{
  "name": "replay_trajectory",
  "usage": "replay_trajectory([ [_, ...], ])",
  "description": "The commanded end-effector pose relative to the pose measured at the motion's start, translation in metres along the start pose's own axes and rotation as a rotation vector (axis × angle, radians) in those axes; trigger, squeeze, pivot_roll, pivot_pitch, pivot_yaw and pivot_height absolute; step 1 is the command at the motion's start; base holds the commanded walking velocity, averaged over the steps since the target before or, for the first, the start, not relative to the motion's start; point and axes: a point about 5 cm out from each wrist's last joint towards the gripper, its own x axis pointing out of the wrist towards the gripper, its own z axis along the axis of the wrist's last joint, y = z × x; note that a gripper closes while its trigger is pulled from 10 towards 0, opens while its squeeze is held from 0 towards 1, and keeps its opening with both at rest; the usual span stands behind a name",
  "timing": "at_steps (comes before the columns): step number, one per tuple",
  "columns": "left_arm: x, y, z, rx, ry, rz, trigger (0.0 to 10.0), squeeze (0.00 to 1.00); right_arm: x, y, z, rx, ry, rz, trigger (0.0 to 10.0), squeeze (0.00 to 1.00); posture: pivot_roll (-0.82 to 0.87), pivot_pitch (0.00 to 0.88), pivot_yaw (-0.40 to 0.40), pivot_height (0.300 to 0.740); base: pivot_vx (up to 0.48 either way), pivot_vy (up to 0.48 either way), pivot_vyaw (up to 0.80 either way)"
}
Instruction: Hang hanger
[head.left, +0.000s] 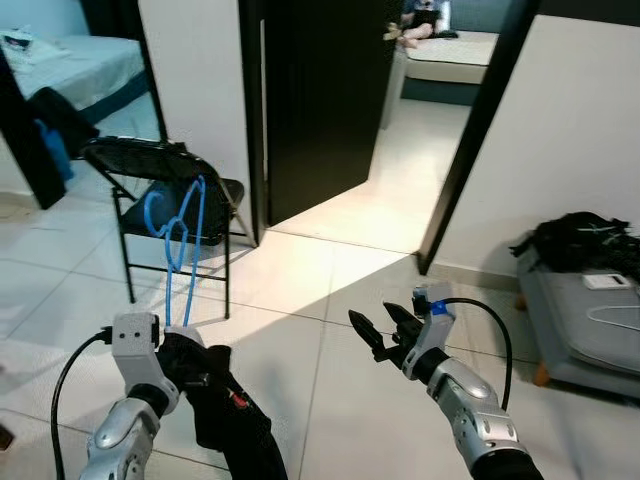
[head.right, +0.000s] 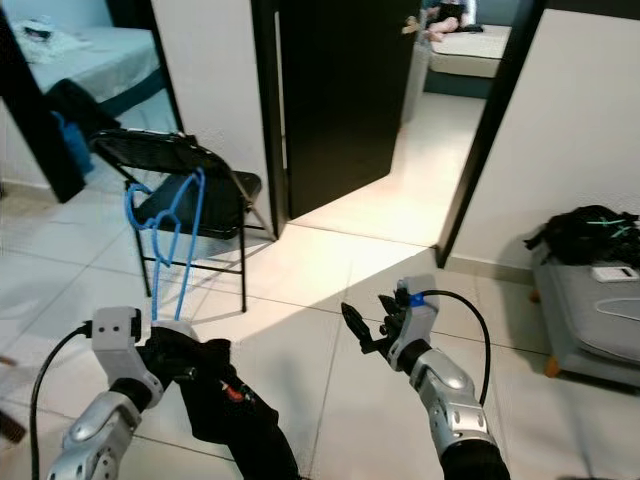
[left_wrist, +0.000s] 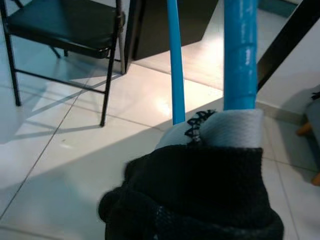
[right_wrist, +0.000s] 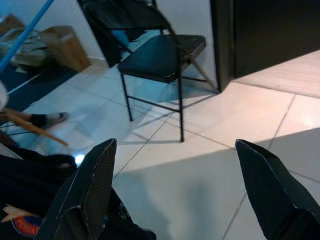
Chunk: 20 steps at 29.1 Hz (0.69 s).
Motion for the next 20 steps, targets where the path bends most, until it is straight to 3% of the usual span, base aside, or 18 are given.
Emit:
replay_trajectory([
  [1,0.0027,-0.0041,0.0031,-0.001,-0.02,-0.024,10.0,0.0,-0.0022,-0.0049,0.0016,-0.014,-0.004,-0.015,10.0,0.0,0.15,0.0,-0.053,0.735,0.0,0.0,0.61],
  [7,0.0073,-0.0111,0.004,0.007,-0.009,-0.073,10.0,0.0,0.0007,-0.0046,0.0065,-0.038,-0.014,-0.014,10.0,0.0,0.13,0.0,-0.018,0.735,0.0,0.0,0.61],
  [20,0.0108,-0.0112,0.0053,0.024,-0.015,-0.088,10.0,0.0,0.0046,-0.0037,0.0084,-0.036,-0.029,-0.012,10.0,0.0,0.12,0.0,0.017,0.735,0.0,0.0,0.6],
])
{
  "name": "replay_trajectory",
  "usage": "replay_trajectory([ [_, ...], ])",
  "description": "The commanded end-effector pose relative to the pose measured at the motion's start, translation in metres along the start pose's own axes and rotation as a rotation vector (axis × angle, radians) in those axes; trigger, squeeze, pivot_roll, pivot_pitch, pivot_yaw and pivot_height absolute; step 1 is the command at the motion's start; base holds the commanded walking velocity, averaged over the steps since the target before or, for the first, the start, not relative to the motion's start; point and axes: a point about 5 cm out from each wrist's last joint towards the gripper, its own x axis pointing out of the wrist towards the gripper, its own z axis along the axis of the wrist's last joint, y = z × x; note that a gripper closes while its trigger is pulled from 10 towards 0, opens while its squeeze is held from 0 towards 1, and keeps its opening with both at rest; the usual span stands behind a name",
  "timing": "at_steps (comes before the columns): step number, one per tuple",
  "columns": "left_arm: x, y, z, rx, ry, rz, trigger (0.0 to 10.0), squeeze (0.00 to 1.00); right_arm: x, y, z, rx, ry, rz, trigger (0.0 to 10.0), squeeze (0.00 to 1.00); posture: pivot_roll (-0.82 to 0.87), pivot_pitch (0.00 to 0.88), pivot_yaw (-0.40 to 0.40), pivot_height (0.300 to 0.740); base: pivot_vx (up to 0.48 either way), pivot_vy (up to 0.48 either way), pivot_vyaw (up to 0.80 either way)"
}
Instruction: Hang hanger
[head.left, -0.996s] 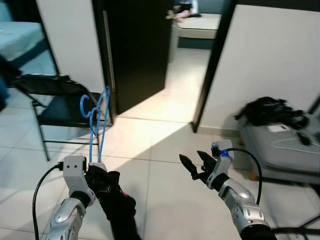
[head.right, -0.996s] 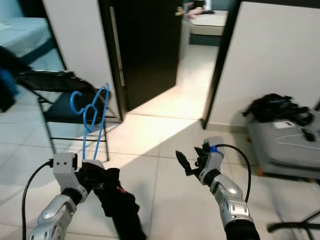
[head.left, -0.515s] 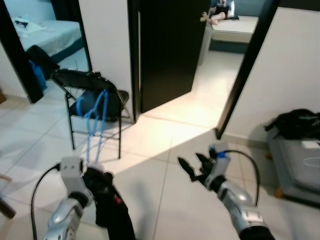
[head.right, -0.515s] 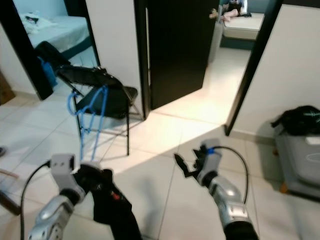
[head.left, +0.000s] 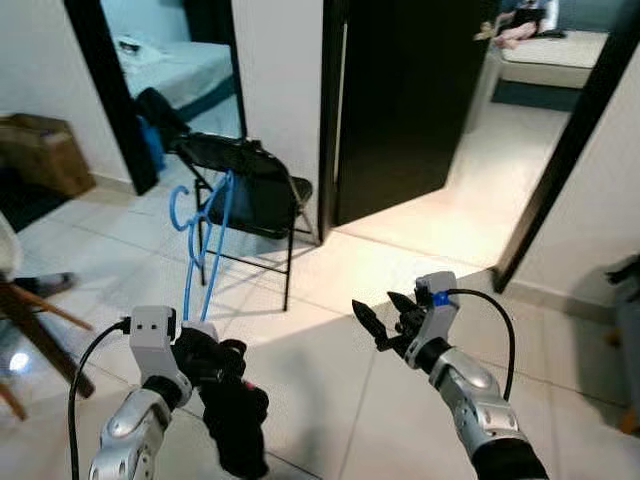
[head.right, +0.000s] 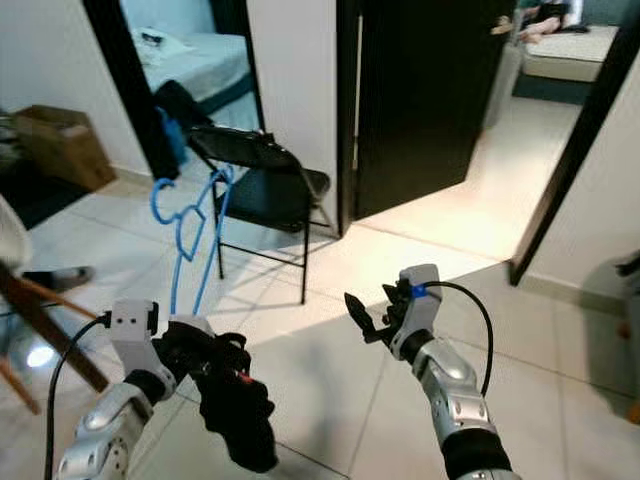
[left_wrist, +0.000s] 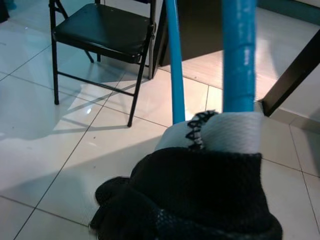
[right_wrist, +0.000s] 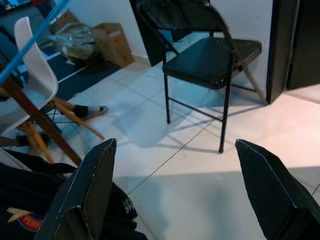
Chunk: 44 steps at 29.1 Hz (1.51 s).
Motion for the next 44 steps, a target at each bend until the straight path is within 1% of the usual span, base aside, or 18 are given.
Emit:
replay_trajectory([
  [1,0.0,0.003,0.004,0.029,-0.029,0.011,10.0,0.0,0.001,0.001,-0.001,-0.006,-0.004,0.006,10.0,0.0,0.12,0.0,0.019,0.735,0.27,0.0,0.59],
  [5,-0.001,0.003,0.006,0.048,-0.042,0.029,10.0,0.0,0.001,0.002,-0.001,-0.01,-0.001,0.021,10.0,0.0,0.13,0.0,0.014,0.735,0.295,0.0,0.59],
  [12,-0.003,0.006,0.01,0.073,-0.075,0.093,10.0,0.0,-0.001,0.004,-0.001,-0.023,0.011,0.066,10.0,0.0,0.13,0.0,0.011,0.735,0.341,0.0,0.59],
  [29,-0.006,0.002,0.012,0.094,-0.093,0.094,10.0,0.0,-0.008,0.005,-0.004,-0.054,0.032,0.104,10.0,0.0,0.11,0.0,0.011,0.735,0.355,0.0,0.6],
  [31,-0.005,0.001,0.021,0.099,-0.123,0.101,10.0,0.0,-0.009,0.005,-0.005,-0.057,0.035,0.108,10.0,0.0,0.11,0.0,0.011,0.735,0.396,0.0,0.59],
  [32,-0.005,0.001,0.021,0.099,-0.123,0.101,10.0,0.0,-0.009,0.005,-0.005,-0.057,0.035,0.108,10.0,0.0,0.11,0.0,0.011,0.735,0.398,0.0,0.59],
  [34,-0.005,0.002,0.036,0.11,-0.175,0.11,10.0,0.0,-0.01,0.004,-0.005,-0.057,0.039,0.112,10.0,0.0,0.11,0.0,0.005,0.735,0.398,0.0,0.59],
  [35,-0.005,0.002,0.036,0.11,-0.175,0.11,10.0,0.0,-0.01,0.004,-0.005,-0.057,0.039,0.112,10.0,0.0,0.11,0.0,0.005,0.735,0.398,0.0,0.59],
  [36,-0.004,0.003,0.044,0.119,-0.199,0.113,10.0,0.0,-0.01,0.003,-0.005,-0.056,0.041,0.115,10.0,0.0,0.12,0.0,0.004,0.735,0.398,0.0,0.59],
  [37,-0.003,0.003,0.056,0.13,-0.234,0.111,10.0,0.0,-0.011,0.003,-0.004,-0.046,0.039,0.126,10.0,0.0,0.12,0.0,0.004,0.735,0.394,0.0,0.6],
  [38,-0.003,0.003,0.056,0.13,-0.234,0.111,10.0,0.0,-0.011,0.003,-0.004,-0.046,0.039,0.126,10.0,0.0,0.12,0.0,0.004,0.735,0.394,0.0,0.6],
  [39,-0.002,0.003,0.066,0.14,-0.261,0.107,10.0,0.0,-0.011,0.003,-0.004,-0.035,0.038,0.139,10.0,0.0,0.12,0.0,0.007,0.735,0.394,0.0,0.59],
  [40,-0.002,0.003,0.066,0.14,-0.261,0.107,10.0,0.0,-0.011,0.003,-0.004,-0.035,0.038,0.139,10.0,0.0,0.12,0.0,0.007,0.735,0.394,0.0,0.59],
  [41,-0.001,0.002,0.074,0.149,-0.281,0.1,10.0,0.0,-0.011,0.003,-0.003,-0.027,0.036,0.151,10.0,0.0,0.12,0.0,0.008,0.735,0.398,0.0,0.59],
  [42,-0.001,0.002,0.074,0.149,-0.281,0.1,10.0,0.0,-0.011,0.003,-0.003,-0.027,0.036,0.151,10.0,0.0,0.12,0.0,0.008,0.735,0.398,0.0,0.59],
  [44,0.003,-0.004,0.087,0.168,-0.315,0.073,10.0,0.0,-0.011,0.007,-0.002,-0.014,0.035,0.203,10.0,0.0,0.13,0.0,0.015,0.735,0.394,0.0,0.59],
])
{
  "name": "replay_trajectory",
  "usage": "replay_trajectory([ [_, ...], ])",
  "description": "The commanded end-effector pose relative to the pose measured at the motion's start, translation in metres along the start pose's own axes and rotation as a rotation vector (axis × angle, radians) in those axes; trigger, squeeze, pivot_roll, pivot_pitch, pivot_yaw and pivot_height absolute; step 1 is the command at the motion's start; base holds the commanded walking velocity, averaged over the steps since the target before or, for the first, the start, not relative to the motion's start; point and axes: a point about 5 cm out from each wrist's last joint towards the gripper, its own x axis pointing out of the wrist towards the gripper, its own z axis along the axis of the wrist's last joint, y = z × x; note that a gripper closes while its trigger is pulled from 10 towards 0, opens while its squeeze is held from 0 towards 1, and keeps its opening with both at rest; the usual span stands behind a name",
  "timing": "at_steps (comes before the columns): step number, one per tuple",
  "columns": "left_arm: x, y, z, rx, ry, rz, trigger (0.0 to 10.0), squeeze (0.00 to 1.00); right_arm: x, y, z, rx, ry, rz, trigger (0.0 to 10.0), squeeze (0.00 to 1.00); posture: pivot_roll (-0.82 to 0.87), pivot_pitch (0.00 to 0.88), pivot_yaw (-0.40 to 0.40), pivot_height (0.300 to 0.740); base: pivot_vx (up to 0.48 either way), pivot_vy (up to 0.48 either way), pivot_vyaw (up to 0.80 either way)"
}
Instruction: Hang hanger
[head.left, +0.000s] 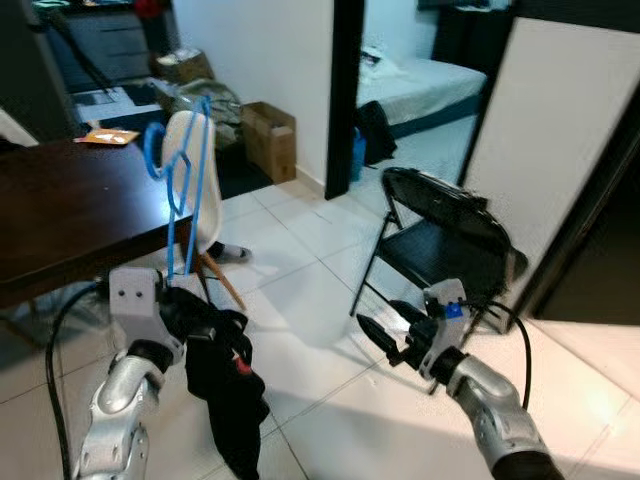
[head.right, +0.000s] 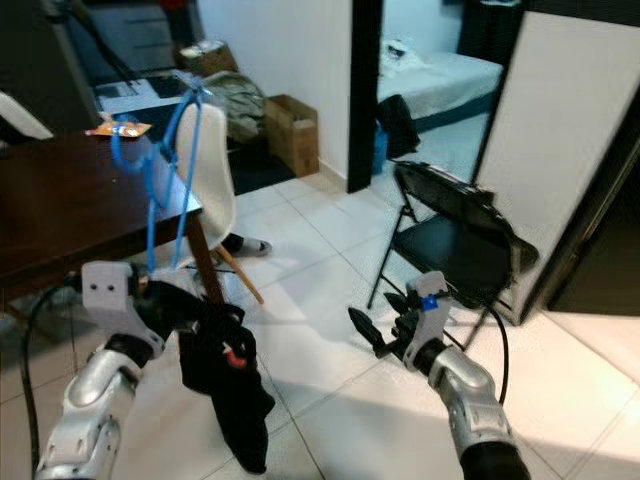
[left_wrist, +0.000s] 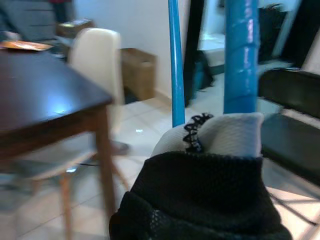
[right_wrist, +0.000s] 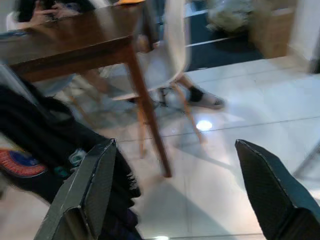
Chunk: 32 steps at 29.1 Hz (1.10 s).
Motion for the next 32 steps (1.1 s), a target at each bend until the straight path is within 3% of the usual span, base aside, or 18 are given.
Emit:
replay_trajectory([
  [1,0.005,0.0,0.014,0.004,-0.049,-0.003,10.0,0.0,0.0,0.002,0.0,0.012,0.005,0.027,10.0,0.0,0.13,0.0,0.015,0.735,0.394,0.0,0.59],
  [6,0.015,-0.012,0.031,-0.001,-0.099,-0.044,10.0,0.0,0.003,0.003,0.001,0.013,0.007,0.043,10.0,0.0,0.13,0.0,0.009,0.735,0.394,0.0,0.35],
  [15,0.021,-0.012,0.051,0.0,-0.148,-0.041,10.0,0.0,0.003,0.004,0.001,-0.003,0.025,0.071,10.0,0.0,0.12,0.0,0.008,0.735,0.396,0.0,0.0],
  [18,0.025,-0.015,0.061,0.003,-0.173,-0.05,10.0,0.0,0.002,0.01,0.0,-0.035,0.035,0.111,10.0,0.0,0.12,0.0,0.012,0.735,0.398,0.0,0.79],
  [24,0.026,-0.019,0.066,0.003,-0.184,-0.062,10.0,0.0,0.002,0.009,0.0,-0.014,0.026,0.109,10.0,0.0,0.12,0.0,0.012,0.735,0.395,0.0,0.79],
  [32,0.032,-0.021,0.091,0.012,-0.251,-0.082,10.0,0.0,0.005,0.007,-0.002,-0.016,0.044,0.092,10.0,0.0,0.12,0.0,0.007,0.735,0.396,0.0,0.05],
])
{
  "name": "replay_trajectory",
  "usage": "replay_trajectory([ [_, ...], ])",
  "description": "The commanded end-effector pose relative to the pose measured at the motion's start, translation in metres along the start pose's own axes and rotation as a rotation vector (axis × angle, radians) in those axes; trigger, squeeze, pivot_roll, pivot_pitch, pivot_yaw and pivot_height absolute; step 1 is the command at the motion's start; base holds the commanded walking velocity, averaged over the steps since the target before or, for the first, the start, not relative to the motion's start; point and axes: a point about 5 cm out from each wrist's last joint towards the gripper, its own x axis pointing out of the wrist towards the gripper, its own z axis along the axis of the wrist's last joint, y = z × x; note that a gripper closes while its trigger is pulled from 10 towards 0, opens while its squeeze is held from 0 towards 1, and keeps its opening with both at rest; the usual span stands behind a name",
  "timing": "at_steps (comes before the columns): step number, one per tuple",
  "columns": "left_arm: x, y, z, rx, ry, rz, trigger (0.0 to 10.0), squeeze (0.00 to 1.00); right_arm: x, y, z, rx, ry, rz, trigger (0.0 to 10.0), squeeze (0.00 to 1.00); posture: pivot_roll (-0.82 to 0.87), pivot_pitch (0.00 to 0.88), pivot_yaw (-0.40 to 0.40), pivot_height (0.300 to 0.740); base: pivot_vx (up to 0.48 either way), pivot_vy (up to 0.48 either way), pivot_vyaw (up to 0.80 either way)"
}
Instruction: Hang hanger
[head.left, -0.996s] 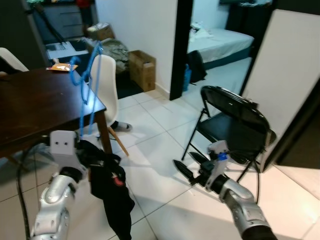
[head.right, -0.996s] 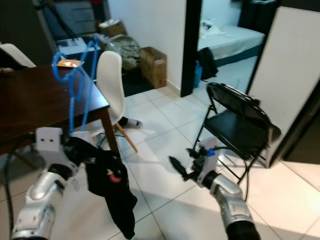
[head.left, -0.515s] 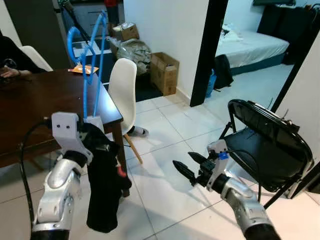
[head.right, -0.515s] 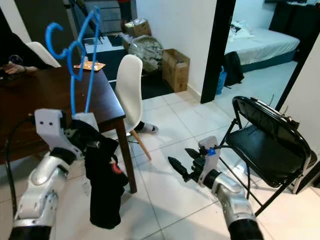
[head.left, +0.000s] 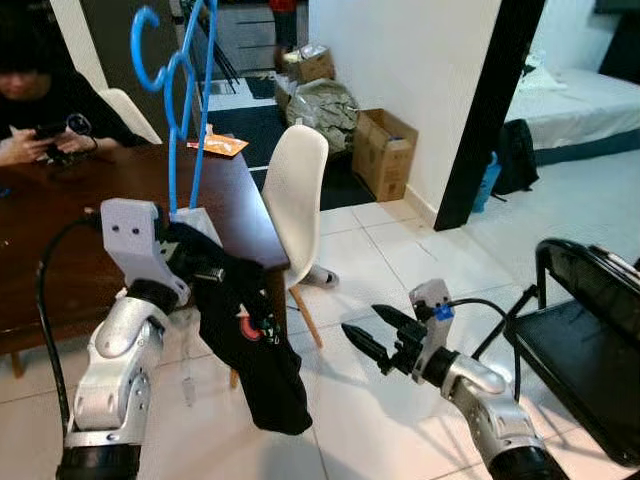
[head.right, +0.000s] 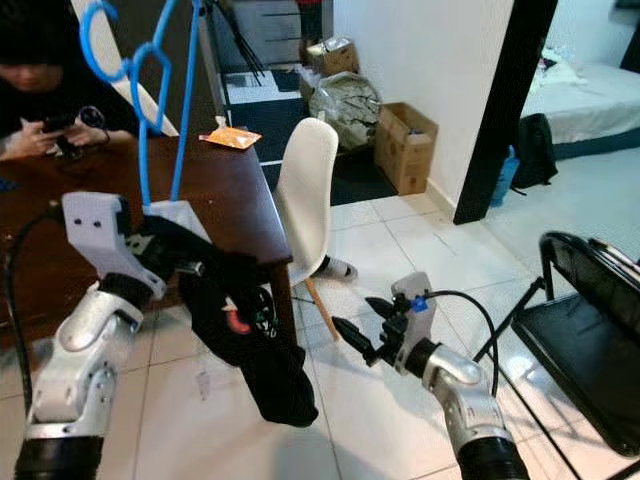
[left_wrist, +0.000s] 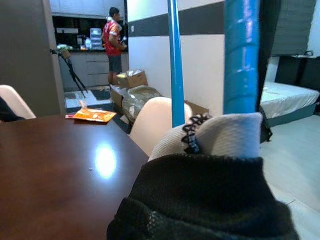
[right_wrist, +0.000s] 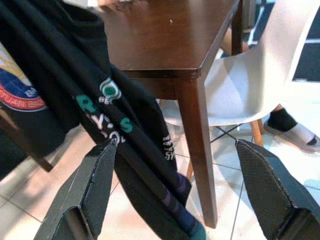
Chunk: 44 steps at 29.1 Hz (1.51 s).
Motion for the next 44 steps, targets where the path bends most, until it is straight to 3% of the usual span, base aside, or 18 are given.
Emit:
replay_trajectory([
  [1,0.009,0.0,0.023,0.016,-0.078,-0.014,10.0,0.0,0.0,-0.001,-0.002,0.007,0.012,-0.005,10.0,0.0,0.12,0.0,0.006,0.735,0.394,0.0,0.0],
  [2,0.009,0.0,0.023,0.016,-0.078,-0.014,10.0,0.0,0.0,-0.001,-0.002,0.007,0.012,-0.005,10.0,0.0,0.12,0.0,0.006,0.735,0.394,0.0,0.0],
  [4,0.017,0.006,0.045,0.045,-0.137,-0.021,10.0,0.0,0.0,-0.002,-0.003,0.007,0.02,-0.013,10.0,0.0,0.13,0.0,0.003,0.735,0.398,0.0,0.0],
  [6,0.017,0.006,0.045,0.045,-0.137,-0.021,10.0,0.0,0.0,-0.002,-0.003,0.007,0.02,-0.013,10.0,0.0,0.13,0.0,0.003,0.735,0.398,0.0,0.0],
  [14,0.034,0.016,0.087,0.121,-0.251,-0.042,10.0,0.0,0.0,-0.002,-0.001,0.013,-0.009,-0.014,10.0,0.0,0.12,0.0,0.01,0.735,0.396,0.0,0.0],
  [16,0.039,0.014,0.104,0.132,-0.302,-0.055,10.0,0.0,-0.001,0.0,0.0,-0.02,-0.006,0.004,10.0,0.0,0.12,0.0,0.01,0.735,0.396,0.0,0.79],
  [19,0.042,0.013,0.114,0.134,-0.331,-0.063,10.0,0.0,-0.001,0.001,0.0,-0.028,-0.005,0.009,10.0,0.0,0.11,0.0,0.014,0.735,0.396,0.0,0.78],
  [22,0.047,0.013,0.143,0.165,-0.403,-0.082,10.0,0.0,-0.001,0.002,-0.001,-0.036,-0.005,0.016,10.0,0.0,0.11,0.0,0.015,0.735,0.395,0.0,0.78],
  [26,0.049,0.016,0.153,0.185,-0.423,-0.086,10.0,0.0,0.0,0.003,-0.001,-0.037,-0.004,0.02,10.0,0.0,0.11,0.0,0.019,0.735,0.399,0.0,0.78],
  [28,0.052,0.026,0.175,0.221,-0.46,-0.089,10.0,0.0,-0.001,0.004,-0.001,-0.036,-0.004,0.026,10.0,0.0,0.11,0.0,0.024,0.735,0.396,0.0,0.78],
  [32,0.054,0.035,0.194,0.268,-0.488,-0.093,10.0,0.0,-0.001,0.005,-0.001,-0.033,-0.007,0.029,10.0,0.0,0.11,0.0,0.026,0.735,0.398,0.0,0.78],
  [37,0.062,0.056,0.233,0.386,-0.516,-0.088,10.0,0.0,-0.001,0.005,-0.001,-0.033,-0.011,0.029,10.0,0.0,0.11,0.0,0.033,0.735,0.397,0.0,0.78],
  [41,0.065,0.064,0.238,0.396,-0.509,-0.073,10.0,0.0,-0.001,0.004,-0.001,-0.021,-0.015,0.014,10.0,0.0,0.11,0.0,0.034,0.735,0.396,0.0,0.78],
  [43,0.067,0.067,0.234,0.362,-0.494,-0.07,10.0,0.0,-0.001,0.003,-0.001,-0.004,-0.019,-0.011,10.0,0.0,0.1,0.0,0.037,0.735,0.394,0.0,0.0],
  [44,0.071,0.065,0.218,0.274,-0.449,-0.109,10.0,0.0,-0.001,0.001,-0.002,-0.007,-0.009,-0.036,10.0,0.0,0.1,0.0,0.035,0.735,0.334,0.0,0.0],
])
